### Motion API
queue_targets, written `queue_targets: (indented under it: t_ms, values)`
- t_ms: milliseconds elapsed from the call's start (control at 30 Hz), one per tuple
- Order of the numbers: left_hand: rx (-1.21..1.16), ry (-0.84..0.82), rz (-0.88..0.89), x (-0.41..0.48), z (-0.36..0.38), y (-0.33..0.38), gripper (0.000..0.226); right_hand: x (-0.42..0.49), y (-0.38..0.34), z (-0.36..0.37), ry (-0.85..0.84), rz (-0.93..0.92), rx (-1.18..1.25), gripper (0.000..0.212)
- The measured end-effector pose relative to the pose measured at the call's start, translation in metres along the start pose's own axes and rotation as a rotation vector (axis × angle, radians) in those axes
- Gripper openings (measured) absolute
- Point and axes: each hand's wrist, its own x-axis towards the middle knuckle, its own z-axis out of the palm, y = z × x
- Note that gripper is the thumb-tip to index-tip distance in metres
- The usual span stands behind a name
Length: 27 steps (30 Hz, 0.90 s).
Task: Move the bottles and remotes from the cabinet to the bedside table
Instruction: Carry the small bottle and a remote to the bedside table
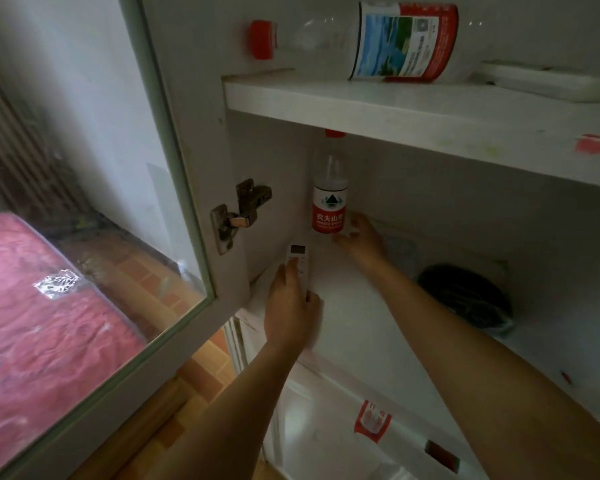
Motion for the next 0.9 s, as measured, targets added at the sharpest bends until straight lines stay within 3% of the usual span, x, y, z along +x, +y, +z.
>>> queue_targets:
  t_ms: [400,900]
  values:
    - [0.008,0.041,0.018,0.000,0.002,-0.001,0.061,0.046,-0.005,0.027,0.113,0.041,0.093,0.065]
    - [0.014,0.020,0.030,0.002,0.004,-0.005,0.062,0.017,-0.006,0.018,0.166,-0.024,0.060,0.048]
